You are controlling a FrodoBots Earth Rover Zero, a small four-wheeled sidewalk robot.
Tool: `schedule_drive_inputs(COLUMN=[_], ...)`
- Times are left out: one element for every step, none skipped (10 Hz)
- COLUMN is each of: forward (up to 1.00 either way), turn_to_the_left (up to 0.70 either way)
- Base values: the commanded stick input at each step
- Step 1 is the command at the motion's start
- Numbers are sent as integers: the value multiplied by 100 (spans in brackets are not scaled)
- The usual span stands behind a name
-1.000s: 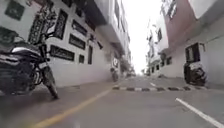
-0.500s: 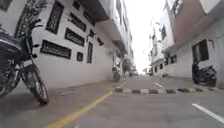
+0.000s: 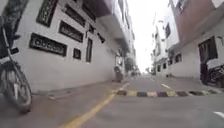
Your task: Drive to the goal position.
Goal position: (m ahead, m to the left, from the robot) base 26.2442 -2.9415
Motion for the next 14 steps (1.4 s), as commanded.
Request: schedule_drive_inputs(forward=[100,100,100,100,100,100,100,100,100,100,100,100,100,100], turn_to_the_left=[40,26,7,0,0,0,0,0,0,-9,-32,-40,-40,-40])
